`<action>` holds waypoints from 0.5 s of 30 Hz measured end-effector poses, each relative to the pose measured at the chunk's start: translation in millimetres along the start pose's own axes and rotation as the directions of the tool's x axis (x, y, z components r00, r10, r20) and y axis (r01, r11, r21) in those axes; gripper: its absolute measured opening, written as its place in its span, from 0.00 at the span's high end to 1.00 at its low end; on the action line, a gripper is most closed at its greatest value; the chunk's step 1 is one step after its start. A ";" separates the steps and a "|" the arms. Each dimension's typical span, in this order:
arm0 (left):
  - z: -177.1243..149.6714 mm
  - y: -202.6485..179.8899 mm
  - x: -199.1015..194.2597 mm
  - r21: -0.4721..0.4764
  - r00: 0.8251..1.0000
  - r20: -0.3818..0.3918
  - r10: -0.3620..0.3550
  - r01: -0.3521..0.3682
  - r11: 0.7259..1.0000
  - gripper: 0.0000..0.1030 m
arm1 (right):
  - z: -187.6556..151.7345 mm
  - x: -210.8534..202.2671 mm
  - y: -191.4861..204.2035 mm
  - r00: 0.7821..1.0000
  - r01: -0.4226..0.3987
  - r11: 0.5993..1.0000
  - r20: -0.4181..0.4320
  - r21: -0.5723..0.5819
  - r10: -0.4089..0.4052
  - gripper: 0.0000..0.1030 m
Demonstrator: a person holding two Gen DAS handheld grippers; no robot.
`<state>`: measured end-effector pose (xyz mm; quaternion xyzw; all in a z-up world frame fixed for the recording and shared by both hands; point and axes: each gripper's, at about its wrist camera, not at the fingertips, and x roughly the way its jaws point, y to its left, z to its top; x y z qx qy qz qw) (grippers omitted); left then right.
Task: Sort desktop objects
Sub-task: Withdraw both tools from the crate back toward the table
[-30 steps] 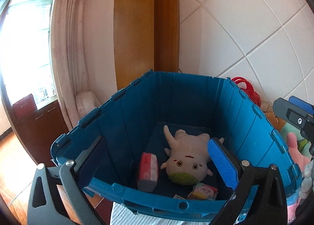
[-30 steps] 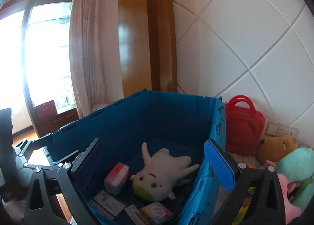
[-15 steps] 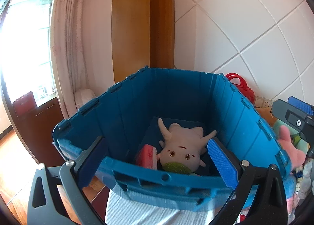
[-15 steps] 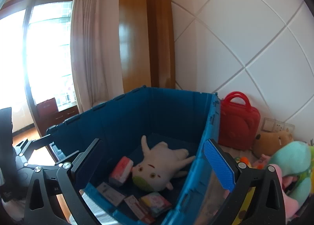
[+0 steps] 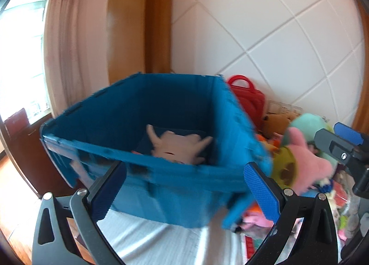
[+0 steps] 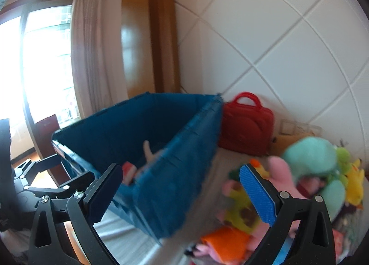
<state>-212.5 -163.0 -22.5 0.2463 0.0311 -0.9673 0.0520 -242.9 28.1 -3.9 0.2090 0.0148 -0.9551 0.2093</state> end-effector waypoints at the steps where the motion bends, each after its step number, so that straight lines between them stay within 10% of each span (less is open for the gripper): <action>1: -3.6 -12.6 -2.4 0.005 1.000 -0.004 -0.010 0.010 1.000 0.00 | -6.2 -8.3 -11.3 1.000 0.011 1.000 -0.007 0.005 -0.011 0.00; 15: -73.5 -178.9 -13.6 0.074 0.985 -0.137 -0.107 0.118 0.990 0.00 | -98.9 -100.0 -162.0 0.985 0.136 0.986 -0.124 0.095 -0.124 0.00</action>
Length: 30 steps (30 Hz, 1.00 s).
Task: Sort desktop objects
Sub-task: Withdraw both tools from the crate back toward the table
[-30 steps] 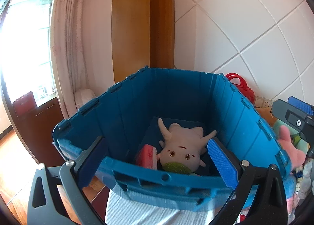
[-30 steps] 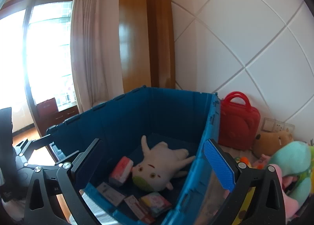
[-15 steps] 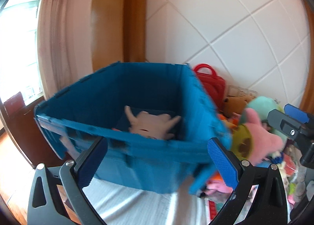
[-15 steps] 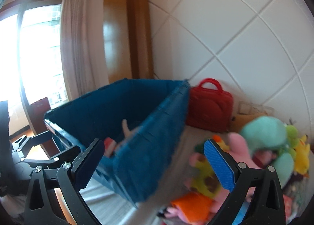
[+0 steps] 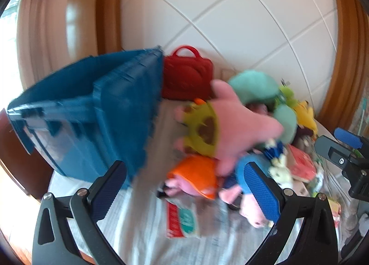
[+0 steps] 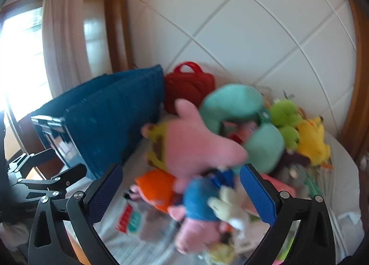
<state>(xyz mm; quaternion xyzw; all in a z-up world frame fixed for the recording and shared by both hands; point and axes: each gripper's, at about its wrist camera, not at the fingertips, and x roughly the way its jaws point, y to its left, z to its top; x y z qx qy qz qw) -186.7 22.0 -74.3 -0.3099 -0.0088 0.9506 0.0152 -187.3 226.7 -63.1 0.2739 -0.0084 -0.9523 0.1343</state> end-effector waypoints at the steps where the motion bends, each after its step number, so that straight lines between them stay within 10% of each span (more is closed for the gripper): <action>1: -3.4 -8.2 2.9 0.008 1.000 -0.011 -0.005 0.005 1.000 0.00 | -5.8 -1.7 -10.5 1.000 0.008 1.000 -0.010 0.010 -0.008 0.00; 19: -38.4 -123.6 92.1 0.118 0.956 -0.200 -0.212 0.239 0.964 0.03 | -87.5 -7.8 -150.3 0.944 0.300 0.934 -0.204 0.192 -0.261 0.00; 30: -36.8 -177.8 129.9 0.067 0.961 -0.239 -0.142 0.162 0.985 0.26 | -80.1 47.3 -207.0 0.950 0.138 0.977 -0.301 0.165 -0.083 0.28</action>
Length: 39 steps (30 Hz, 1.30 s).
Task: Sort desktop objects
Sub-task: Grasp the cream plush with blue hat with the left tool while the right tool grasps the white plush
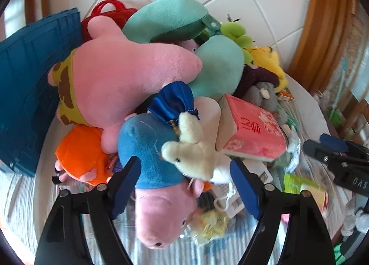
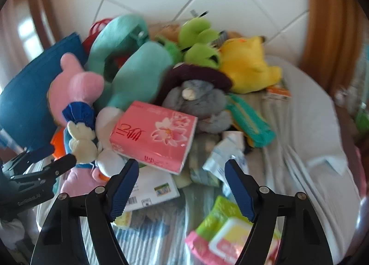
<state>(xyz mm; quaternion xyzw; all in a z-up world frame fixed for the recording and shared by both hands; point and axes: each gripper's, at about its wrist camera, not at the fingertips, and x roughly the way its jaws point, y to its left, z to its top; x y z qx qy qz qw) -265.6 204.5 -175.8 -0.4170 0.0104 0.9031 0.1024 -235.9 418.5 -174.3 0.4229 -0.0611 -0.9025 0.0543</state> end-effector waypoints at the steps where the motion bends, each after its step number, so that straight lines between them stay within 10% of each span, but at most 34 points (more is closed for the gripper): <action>1: 0.5 -2.5 3.7 -0.013 1.000 -0.003 0.016 -0.016 1.000 0.26 | 3.2 4.9 -2.1 1.000 -0.017 1.000 -0.007 -0.014 0.017 0.28; 7: 0.2 -10.8 27.7 -0.089 0.995 -0.035 0.089 -0.092 0.992 0.28 | 23.9 32.0 -13.5 0.994 -0.107 0.988 -0.049 -0.112 0.102 0.28; 9: 0.4 -10.0 28.6 -0.100 0.995 -0.036 0.096 -0.099 0.990 0.51 | 29.1 40.1 -14.8 0.991 -0.124 0.984 -0.060 -0.131 0.117 0.28; 16: 4.8 18.1 -3.4 -0.158 0.989 0.008 0.146 -0.143 0.977 0.51 | 45.3 58.8 9.4 0.973 -0.226 0.958 -0.085 -0.176 0.214 0.28; 18: 5.6 26.5 -12.1 -0.169 0.987 0.015 0.162 -0.157 0.973 0.65 | 47.9 60.5 25.7 0.965 -0.259 0.944 -0.092 -0.203 0.245 0.28; 23: 0.2 43.0 -13.9 -0.178 0.988 0.001 0.156 -0.153 0.972 0.65 | 47.8 63.2 70.9 0.946 -0.324 0.913 -0.108 -0.246 0.307 0.28; 39: 21.7 50.4 30.3 -0.110 0.995 -0.052 0.080 -0.085 0.990 0.46 | 61.1 112.9 110.3 0.970 -0.191 0.951 -0.197 -0.242 0.144 0.32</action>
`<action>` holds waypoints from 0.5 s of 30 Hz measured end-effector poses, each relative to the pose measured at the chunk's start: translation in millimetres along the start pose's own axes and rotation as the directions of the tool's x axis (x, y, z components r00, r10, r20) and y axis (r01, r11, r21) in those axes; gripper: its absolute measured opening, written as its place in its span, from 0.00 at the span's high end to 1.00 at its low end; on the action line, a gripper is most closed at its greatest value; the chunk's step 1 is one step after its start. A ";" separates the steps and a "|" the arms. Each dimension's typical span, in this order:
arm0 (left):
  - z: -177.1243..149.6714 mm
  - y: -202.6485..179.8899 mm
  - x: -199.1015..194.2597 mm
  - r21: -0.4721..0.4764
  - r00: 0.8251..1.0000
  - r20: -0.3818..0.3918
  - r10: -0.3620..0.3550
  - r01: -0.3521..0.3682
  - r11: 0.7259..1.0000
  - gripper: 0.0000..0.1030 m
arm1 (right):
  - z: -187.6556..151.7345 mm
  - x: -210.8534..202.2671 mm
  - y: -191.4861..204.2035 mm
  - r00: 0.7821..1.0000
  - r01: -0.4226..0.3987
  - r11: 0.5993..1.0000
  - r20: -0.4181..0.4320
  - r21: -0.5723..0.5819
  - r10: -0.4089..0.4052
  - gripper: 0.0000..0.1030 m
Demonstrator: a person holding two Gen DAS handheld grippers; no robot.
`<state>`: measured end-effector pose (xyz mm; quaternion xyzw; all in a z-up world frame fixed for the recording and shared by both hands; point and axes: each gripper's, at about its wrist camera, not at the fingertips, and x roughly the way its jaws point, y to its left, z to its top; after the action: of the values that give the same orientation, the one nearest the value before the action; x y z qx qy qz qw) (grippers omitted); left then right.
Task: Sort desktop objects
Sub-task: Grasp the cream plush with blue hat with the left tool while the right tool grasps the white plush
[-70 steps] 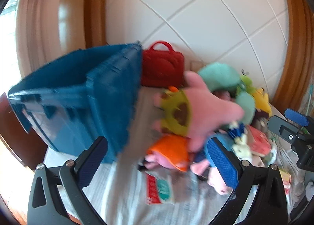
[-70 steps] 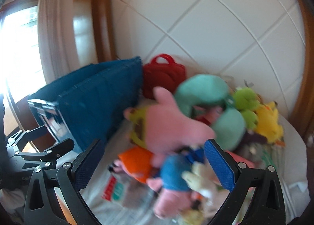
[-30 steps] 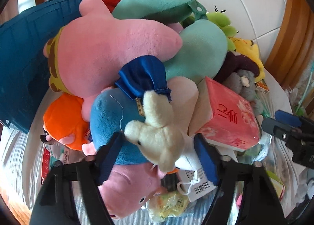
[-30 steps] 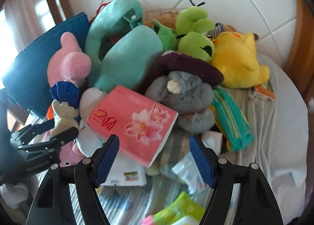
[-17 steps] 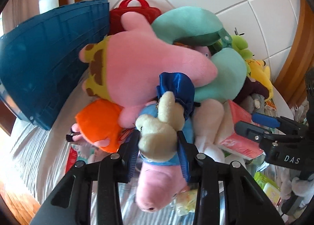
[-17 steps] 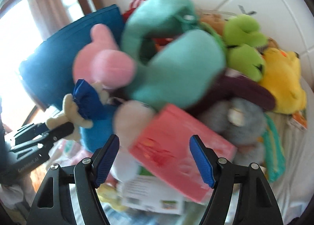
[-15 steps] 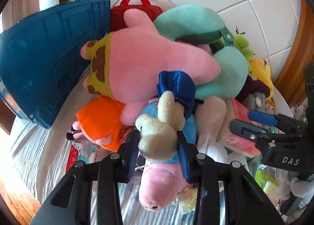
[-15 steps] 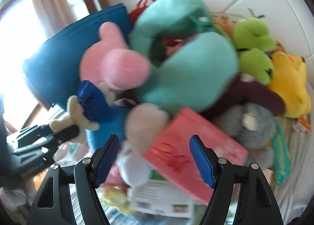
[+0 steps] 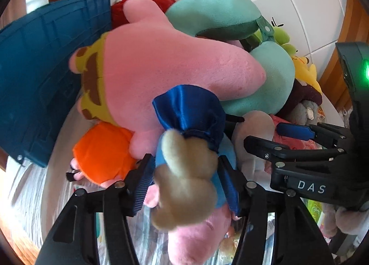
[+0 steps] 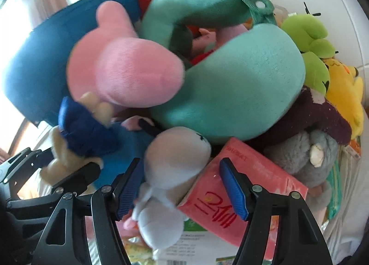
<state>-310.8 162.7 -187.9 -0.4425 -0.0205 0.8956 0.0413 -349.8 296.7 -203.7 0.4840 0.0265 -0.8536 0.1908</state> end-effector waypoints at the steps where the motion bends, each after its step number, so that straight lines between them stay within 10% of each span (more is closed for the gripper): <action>1: 0.7 1.3 3.6 -0.001 1.000 -0.010 -0.004 0.004 1.000 0.46 | 2.1 3.7 -0.5 1.000 0.006 1.000 -0.013 -0.004 -0.006 0.31; 7: 0.1 6.3 10.6 0.012 0.999 -0.031 -0.037 0.038 0.999 0.53 | 15.9 31.0 1.2 0.996 0.044 0.999 -0.072 -0.023 -0.045 0.00; 12: -1.2 5.9 4.8 0.011 0.998 -0.020 -0.058 0.058 0.998 0.55 | 12.7 33.8 2.0 0.998 -0.021 1.000 -0.065 0.003 0.022 0.43; 15: 0.5 6.7 -3.9 0.010 0.999 0.002 -0.051 0.051 0.999 0.55 | 2.0 25.0 -2.2 0.997 -0.057 0.998 -0.045 0.034 0.059 0.43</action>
<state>-309.2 155.7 -185.0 -0.4406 -0.0275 0.8948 0.0664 -363.7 290.8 -223.9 0.5071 0.0027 -0.8367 0.2070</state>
